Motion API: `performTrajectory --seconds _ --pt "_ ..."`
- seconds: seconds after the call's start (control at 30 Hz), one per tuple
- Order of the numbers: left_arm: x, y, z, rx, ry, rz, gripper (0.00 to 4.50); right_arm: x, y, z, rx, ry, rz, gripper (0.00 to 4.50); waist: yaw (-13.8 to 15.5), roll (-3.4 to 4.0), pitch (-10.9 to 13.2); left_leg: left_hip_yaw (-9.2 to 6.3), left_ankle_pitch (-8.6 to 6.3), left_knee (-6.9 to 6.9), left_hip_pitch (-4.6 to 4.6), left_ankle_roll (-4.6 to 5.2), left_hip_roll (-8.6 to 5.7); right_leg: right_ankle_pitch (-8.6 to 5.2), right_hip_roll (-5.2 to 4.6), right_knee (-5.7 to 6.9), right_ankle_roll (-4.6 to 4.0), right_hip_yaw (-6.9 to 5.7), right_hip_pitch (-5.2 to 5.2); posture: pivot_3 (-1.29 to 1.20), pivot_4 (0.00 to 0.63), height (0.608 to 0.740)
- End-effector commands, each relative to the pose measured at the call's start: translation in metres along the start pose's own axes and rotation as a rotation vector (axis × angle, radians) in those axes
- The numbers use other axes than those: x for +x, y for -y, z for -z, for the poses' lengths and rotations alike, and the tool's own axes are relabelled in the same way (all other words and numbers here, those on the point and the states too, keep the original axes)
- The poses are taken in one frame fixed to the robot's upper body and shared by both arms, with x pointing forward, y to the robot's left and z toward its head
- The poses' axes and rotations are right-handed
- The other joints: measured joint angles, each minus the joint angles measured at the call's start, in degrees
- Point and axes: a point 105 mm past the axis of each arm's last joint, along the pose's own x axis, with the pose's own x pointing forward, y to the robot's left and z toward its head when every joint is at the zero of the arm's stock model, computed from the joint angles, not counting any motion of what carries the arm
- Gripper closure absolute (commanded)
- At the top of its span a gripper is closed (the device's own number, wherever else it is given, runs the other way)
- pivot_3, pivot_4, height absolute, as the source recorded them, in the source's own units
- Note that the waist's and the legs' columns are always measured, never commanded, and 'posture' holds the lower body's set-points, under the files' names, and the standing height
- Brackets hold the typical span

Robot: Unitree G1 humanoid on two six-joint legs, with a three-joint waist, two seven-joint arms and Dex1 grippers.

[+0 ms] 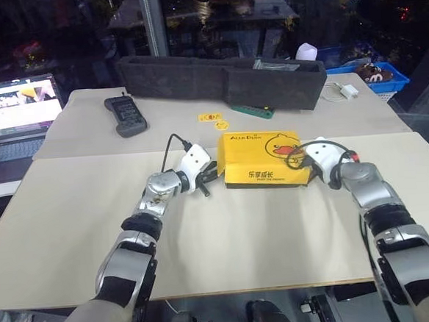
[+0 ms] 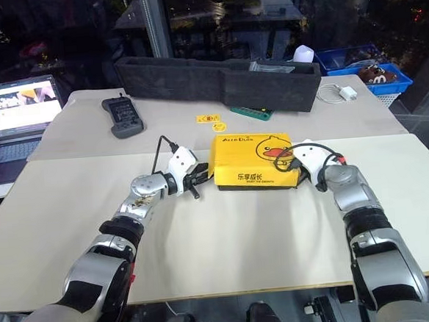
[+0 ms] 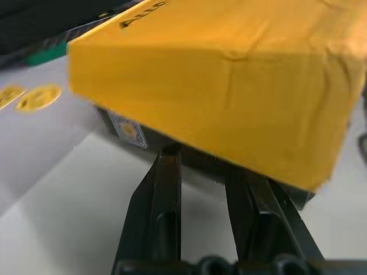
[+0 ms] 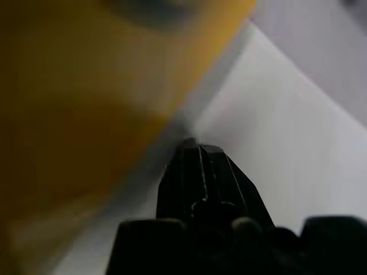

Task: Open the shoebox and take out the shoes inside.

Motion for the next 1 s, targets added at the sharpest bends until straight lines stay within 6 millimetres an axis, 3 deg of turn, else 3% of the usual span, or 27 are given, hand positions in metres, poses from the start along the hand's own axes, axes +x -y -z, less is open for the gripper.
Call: performTrajectory --seconds 0.03,0.13,0.27,0.43,0.57,0.77,1.0 --pt "-0.001 -0.001 -0.016 0.075 0.047 0.026 3.33 0.002 -0.033 -0.055 -0.072 0.195 -0.158 4.5 -0.7 0.01 0.0 0.0 0.0 0.0 0.0 0.0 0.0 0.0 0.0 0.02 0.0 0.01 -0.01 0.0 0.15 0.715" --pt "-0.012 -0.003 -0.012 0.086 0.049 0.035 3.33 -0.002 -0.053 -0.07 -0.07 0.245 -0.233 4.5 -1.3 0.09 0.0 -0.02 0.0 0.0 0.05 0.0 0.01 -0.15 0.02 0.14 0.24 0.01 -0.02 0.0 0.15 0.715" --pt "-0.049 -0.003 -0.001 0.091 0.028 0.034 3.33 -0.006 -0.087 -0.089 -0.094 0.299 -0.323 4.5 -1.6 0.13 0.1 -0.03 0.0 0.0 0.08 0.0 0.06 -0.16 0.04 0.28 0.26 0.02 -0.06 0.0 0.15 0.715" --pt "-0.094 0.008 0.016 0.04 -0.041 -0.015 3.33 -0.009 -0.105 -0.098 -0.089 0.32 -0.358 4.5 -2.1 0.18 0.1 -0.03 0.0 0.0 0.19 0.0 0.06 -0.03 0.03 0.62 -0.08 0.06 -0.1 0.0 0.15 0.715" --pt "-0.122 0.014 0.023 -0.007 -0.091 -0.078 3.33 -0.012 -0.118 -0.103 -0.095 0.333 -0.391 4.5 -1.1 0.21 0.1 -0.03 0.0 0.0 0.4 0.0 0.07 -0.29 0.04 0.71 0.21 0.03 0.01 0.0 0.15 0.715" --pt "-0.133 0.011 0.028 -0.013 -0.14 -0.126 3.33 -0.016 -0.12 -0.095 -0.089 0.305 -0.396 4.5 -0.9 0.21 0.1 -0.03 0.0 -0.01 0.46 0.0 0.09 -0.37 0.06 0.72 0.11 0.01 0.05 0.0 0.15 0.715" --pt "-0.148 -0.01 0.045 -0.028 -0.176 -0.193 3.33 -0.026 -0.091 -0.063 -0.11 0.206 -0.347 4.5 -0.8 0.21 0.1 -0.02 0.0 -0.01 0.44 0.0 0.08 -0.37 0.05 0.7 0.11 0.01 0.04 0.0 0.15 0.715"
